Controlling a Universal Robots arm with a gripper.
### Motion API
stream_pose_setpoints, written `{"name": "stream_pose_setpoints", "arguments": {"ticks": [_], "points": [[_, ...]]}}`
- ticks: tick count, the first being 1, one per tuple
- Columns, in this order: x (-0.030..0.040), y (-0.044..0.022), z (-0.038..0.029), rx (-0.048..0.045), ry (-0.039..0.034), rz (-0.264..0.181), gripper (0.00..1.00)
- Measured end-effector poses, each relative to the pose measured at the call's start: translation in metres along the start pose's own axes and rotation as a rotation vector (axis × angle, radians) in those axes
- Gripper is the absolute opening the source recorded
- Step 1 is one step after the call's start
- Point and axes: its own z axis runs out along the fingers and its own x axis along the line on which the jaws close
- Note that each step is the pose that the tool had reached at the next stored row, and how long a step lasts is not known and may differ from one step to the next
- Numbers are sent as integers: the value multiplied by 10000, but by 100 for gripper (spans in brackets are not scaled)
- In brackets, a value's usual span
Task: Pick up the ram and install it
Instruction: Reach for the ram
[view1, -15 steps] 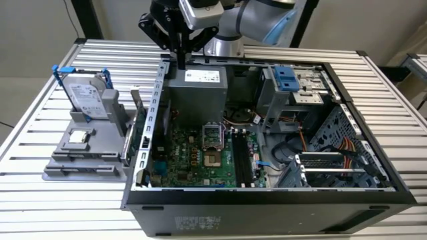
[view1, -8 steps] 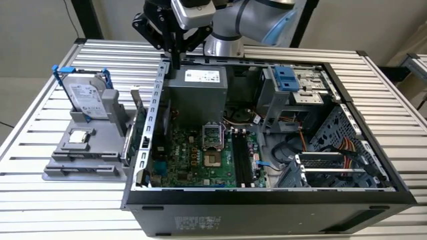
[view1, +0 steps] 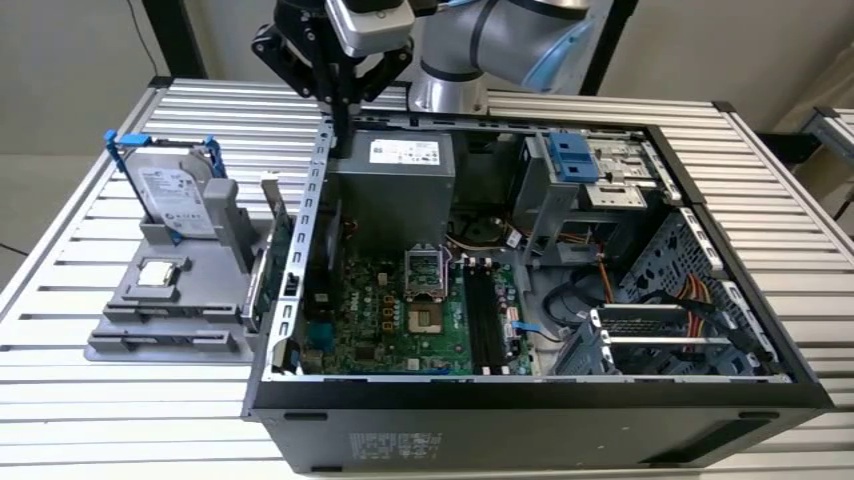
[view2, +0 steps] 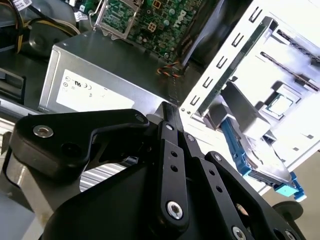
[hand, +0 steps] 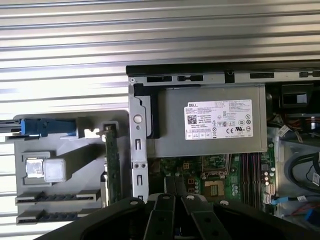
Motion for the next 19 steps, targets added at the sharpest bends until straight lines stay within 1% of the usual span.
{"name": "stream_pose_setpoints", "arguments": {"ticks": [10, 19], "points": [[123, 11, -2, 0, 0, -1, 0], [249, 9, -4, 0, 7, -6, 0]]}}
